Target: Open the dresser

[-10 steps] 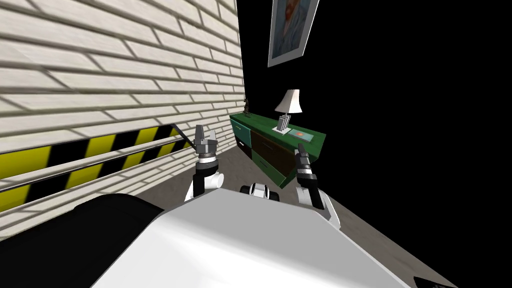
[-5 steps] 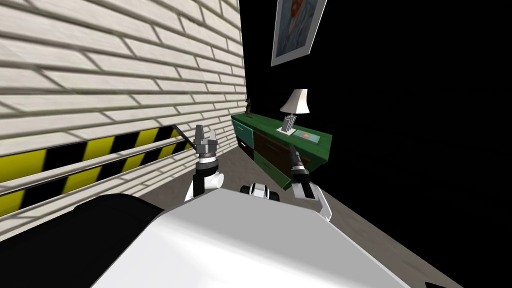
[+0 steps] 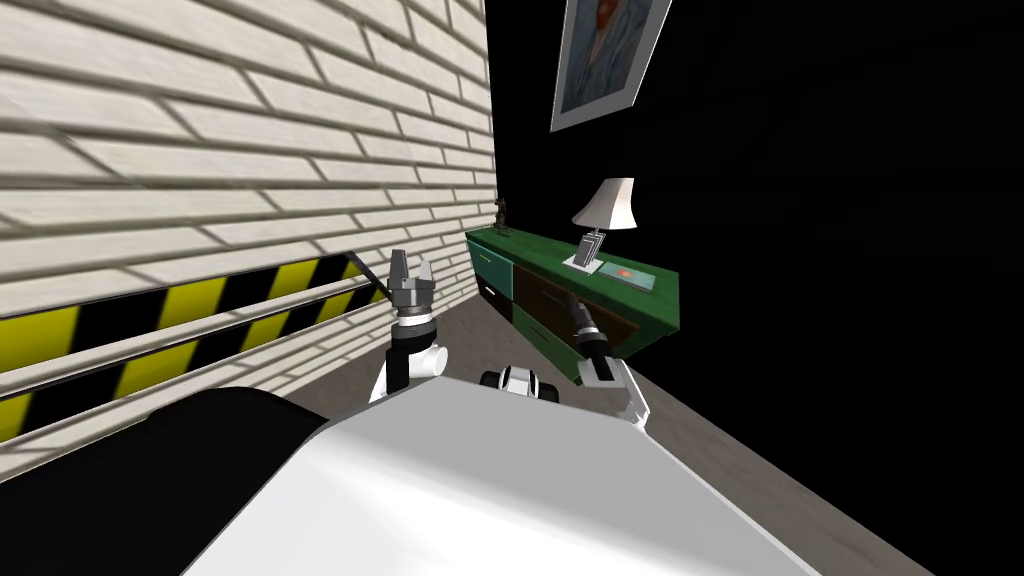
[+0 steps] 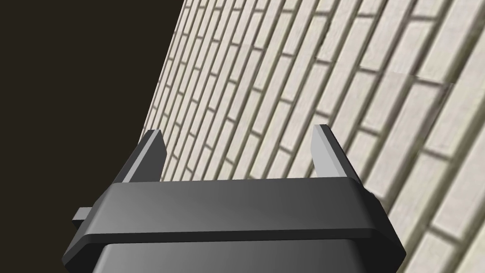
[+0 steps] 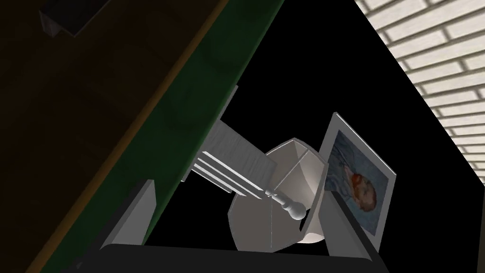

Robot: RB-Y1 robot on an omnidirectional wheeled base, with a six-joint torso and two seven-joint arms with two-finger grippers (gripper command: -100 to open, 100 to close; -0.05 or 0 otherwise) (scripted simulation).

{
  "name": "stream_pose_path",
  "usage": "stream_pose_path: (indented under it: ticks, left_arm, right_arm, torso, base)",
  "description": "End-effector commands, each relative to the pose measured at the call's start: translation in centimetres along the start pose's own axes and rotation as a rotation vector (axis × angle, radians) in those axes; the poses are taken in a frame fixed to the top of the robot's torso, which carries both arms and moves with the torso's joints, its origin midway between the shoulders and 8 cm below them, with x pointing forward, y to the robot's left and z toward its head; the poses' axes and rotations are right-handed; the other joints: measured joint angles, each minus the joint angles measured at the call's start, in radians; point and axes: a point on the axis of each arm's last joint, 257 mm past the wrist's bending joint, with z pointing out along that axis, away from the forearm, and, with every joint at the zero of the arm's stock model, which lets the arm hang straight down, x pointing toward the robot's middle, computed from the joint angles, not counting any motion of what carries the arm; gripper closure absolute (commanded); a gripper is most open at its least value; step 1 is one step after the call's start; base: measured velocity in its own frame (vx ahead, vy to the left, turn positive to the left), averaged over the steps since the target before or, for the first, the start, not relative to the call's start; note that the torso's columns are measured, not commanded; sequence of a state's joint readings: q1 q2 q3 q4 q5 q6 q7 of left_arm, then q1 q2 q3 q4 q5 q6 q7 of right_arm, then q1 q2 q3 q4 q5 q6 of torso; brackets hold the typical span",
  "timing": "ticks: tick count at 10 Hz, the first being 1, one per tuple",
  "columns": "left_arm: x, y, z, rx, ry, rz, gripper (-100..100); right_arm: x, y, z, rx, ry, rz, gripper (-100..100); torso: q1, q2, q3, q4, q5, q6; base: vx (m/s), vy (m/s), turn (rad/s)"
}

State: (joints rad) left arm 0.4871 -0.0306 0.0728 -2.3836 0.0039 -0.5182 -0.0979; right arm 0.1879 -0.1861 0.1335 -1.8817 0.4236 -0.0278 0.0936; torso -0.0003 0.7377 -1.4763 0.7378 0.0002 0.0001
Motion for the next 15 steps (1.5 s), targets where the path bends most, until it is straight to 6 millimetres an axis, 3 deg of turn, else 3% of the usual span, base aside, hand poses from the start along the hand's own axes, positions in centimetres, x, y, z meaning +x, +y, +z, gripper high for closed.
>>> stream_pose_path:
  ticks: [1,4,8,9,15]
  left_arm:
    - [0.0,0.0,0.0,0.000,0.000,0.000,0]
    - [0.0,0.0,0.0,0.000,0.000,0.000,0]
    - [0.0,0.0,0.0,0.000,0.000,0.000,0]
    - [0.0,0.0,0.0,0.000,0.000,0.000,0]
    - [0.0,0.0,0.0,0.000,0.000,0.000,0]
  right_arm:
    - [1.8,-2.3,1.3,0.070,0.045,-0.126,-100]
    - [2.7,-4.0,1.7,0.114,0.071,-0.210,-100]
    - [4.2,-8.1,2.8,0.222,0.133,-0.421,-100]
    - [4.2,-8.1,2.8,0.221,0.133,-0.426,-100]
    - [4.3,-14.2,3.1,0.368,0.208,-0.740,-100]
  torso:
    - [0.000,0.001,0.001,0.000,0.000,0.000]
    - [-0.001,0.000,0.000,0.000,-0.001,0.000]
    - [0.000,0.000,0.000,0.000,0.000,0.000]
    - [-0.001,0.001,0.001,0.000,0.000,0.000]
    - [0.001,0.000,0.000,0.000,0.000,0.000]
  base:
    - [0.022,0.158,-0.010]
    - [0.022,0.104,-0.006]
    - [0.025,0.106,-0.005]
    - [0.015,0.071,-0.003]
    - [0.014,0.095,0.001]
